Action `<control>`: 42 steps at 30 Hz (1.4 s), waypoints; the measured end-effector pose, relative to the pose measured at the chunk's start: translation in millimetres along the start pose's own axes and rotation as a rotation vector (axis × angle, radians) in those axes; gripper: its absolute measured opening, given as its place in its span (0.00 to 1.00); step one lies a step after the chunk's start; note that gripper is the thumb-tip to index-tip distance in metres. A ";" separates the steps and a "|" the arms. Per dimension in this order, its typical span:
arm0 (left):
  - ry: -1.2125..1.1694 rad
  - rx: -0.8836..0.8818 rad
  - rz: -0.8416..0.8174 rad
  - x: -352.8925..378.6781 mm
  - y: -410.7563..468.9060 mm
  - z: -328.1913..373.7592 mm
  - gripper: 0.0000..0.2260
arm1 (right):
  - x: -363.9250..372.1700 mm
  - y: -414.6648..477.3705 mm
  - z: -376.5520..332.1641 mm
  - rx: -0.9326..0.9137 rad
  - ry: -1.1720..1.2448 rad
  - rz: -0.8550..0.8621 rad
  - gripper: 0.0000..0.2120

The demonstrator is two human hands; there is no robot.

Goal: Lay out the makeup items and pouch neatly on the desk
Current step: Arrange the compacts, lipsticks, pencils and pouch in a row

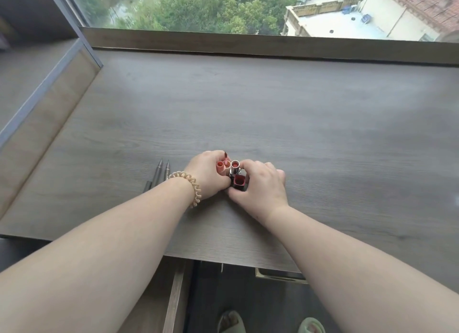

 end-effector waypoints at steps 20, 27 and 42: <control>-0.028 0.025 0.150 12.1 -10.9 25.9 0.04 | -22.8 -10.0 22.5 0.017 0.028 0.127 0.10; -0.082 0.085 0.125 57.2 -11.7 96.0 0.01 | -78.2 -22.1 101.8 0.127 0.011 0.194 0.11; -0.126 -0.014 0.275 176.4 -16.2 269.3 0.03 | -185.2 -47.7 266.7 0.065 0.048 0.030 0.12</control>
Point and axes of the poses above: each hand's wrist, its own y-axis towards the middle knuckle, its own x-axis out of the palm, z = x × y, the point moved 9 cm from there along y, towards the middle knuckle, and after that the axes turned 7 degrees about z, right-handed, at the moved point
